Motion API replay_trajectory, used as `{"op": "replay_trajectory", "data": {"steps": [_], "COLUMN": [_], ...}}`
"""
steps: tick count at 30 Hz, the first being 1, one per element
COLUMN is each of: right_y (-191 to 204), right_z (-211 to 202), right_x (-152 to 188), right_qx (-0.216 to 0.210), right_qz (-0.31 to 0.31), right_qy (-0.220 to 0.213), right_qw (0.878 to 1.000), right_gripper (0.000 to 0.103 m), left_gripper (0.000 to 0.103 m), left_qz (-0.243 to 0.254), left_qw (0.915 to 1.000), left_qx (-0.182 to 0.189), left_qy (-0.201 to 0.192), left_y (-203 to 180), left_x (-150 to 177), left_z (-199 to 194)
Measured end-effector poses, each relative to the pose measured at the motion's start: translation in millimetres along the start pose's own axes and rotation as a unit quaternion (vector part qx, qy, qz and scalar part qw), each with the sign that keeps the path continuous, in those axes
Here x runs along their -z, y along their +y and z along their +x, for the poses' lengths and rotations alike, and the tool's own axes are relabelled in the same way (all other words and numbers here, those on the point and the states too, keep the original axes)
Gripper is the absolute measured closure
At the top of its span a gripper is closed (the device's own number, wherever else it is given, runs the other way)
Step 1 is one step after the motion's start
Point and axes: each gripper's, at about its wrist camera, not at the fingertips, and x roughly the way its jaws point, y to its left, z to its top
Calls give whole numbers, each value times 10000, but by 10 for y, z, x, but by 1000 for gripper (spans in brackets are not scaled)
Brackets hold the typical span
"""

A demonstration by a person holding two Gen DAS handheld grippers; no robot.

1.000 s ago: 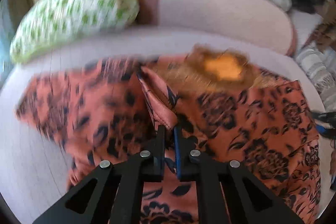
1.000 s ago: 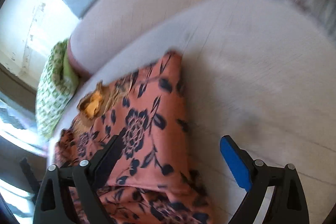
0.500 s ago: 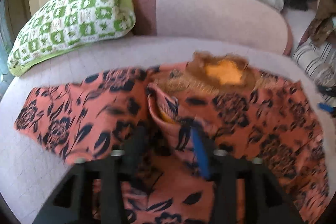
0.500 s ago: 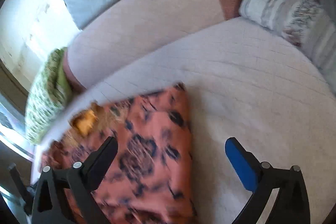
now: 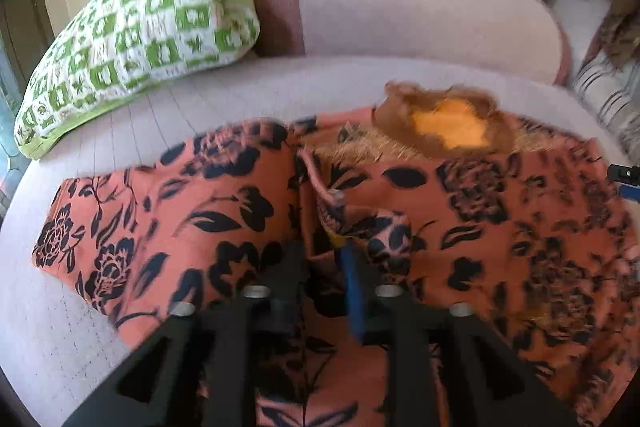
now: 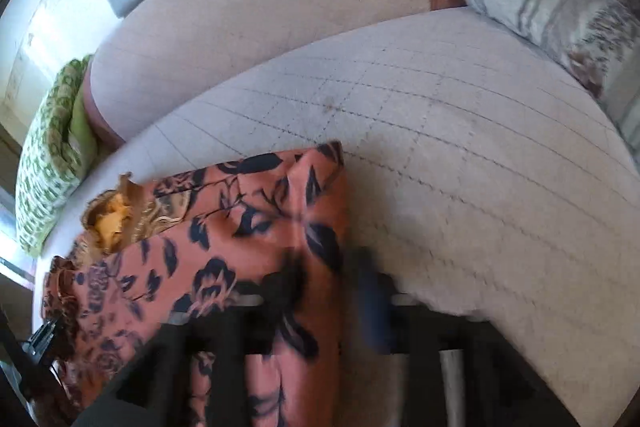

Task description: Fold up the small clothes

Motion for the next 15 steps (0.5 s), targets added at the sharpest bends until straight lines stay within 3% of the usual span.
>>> {"op": "replay_trajectory", "data": {"steps": [1, 3, 6, 7, 9, 10, 11, 12, 13, 15], "right_y": [15, 84, 219, 284, 297, 246, 137, 31, 5, 132], "right_z": [-133, -397, -716, -742, -606, -424, -208, -195, -277, -613], "right_x": [35, 66, 208, 298, 438, 540, 629, 669, 652, 627], "right_qx": [54, 125, -993, -1511, -2092, -2024, -1636, -1558, -1532, -1556], "right_qz": [-72, -46, -21, -89, -58, 20, 208, 459, 575, 453], "right_qy": [-150, -496, -522, -345, 85, 429, 767, 665, 534, 143], "right_qw": [9998, 9987, 9937, 9879, 9778, 9784, 9833, 9845, 9851, 9867], "right_gripper": [6, 6, 6, 6, 7, 9, 24, 28, 27, 15], "left_gripper": [57, 57, 56, 56, 56, 56, 56, 56, 54, 43], "left_qz": [-5, -134, -256, -114, 43, 50, 70, -36, -148, -310], "left_qw": [10000, 9994, 9988, 9997, 9968, 9973, 9983, 9993, 9995, 9987], "left_qx": [-46, -113, 40, -64, -105, -134, -155, 29, 230, 302], "left_qy": [-74, -303, -427, -222, 792, 714, 556, 372, 142, -280], "left_y": [26, 83, 115, 64, 19, 29, 33, 80, 136, 292], "left_x": [-3, -11, -5, 21, 147, 166, 154, 125, 108, 112], "left_z": [-72, -237, -371, -283, 86, 81, -26, -211, -368, -659]}}
